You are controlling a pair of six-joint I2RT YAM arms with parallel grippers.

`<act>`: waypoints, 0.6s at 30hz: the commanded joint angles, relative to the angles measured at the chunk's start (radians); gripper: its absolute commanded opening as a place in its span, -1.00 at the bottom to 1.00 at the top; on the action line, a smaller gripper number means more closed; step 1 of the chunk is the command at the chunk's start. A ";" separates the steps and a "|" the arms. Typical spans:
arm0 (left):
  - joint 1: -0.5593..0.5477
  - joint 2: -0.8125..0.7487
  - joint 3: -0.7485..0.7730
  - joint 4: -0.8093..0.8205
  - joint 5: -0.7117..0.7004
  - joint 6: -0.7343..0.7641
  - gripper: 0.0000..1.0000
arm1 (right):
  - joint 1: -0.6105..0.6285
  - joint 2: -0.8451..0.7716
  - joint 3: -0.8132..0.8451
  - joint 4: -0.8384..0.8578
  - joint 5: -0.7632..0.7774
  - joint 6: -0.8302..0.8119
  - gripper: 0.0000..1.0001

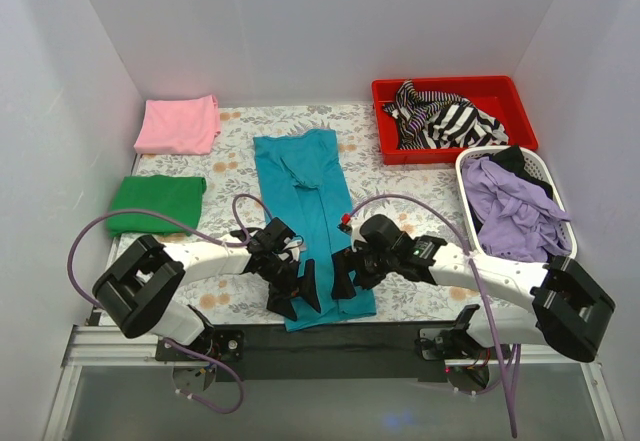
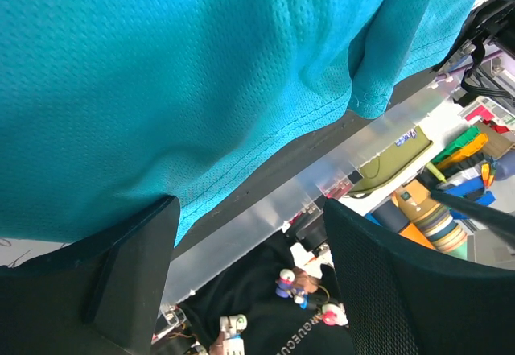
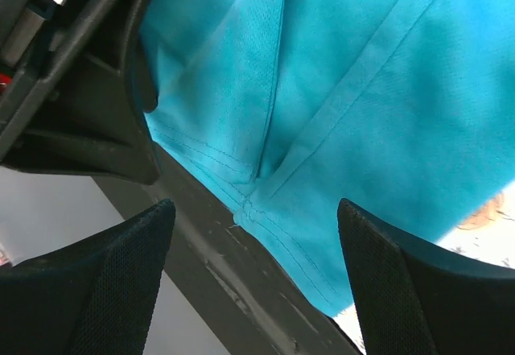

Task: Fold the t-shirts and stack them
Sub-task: Fold the tshirt

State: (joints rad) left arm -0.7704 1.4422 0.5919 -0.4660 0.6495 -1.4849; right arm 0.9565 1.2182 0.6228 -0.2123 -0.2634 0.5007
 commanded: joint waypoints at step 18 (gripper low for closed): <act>-0.018 -0.068 -0.030 -0.164 -0.050 0.074 0.43 | 0.014 0.147 -0.061 -0.124 0.093 0.098 0.75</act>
State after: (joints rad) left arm -0.7815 1.4136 0.5812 -0.5404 0.6468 -1.4578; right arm 0.9634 1.3056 0.5900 -0.2291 -0.2489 0.6037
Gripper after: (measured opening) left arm 0.713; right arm 0.870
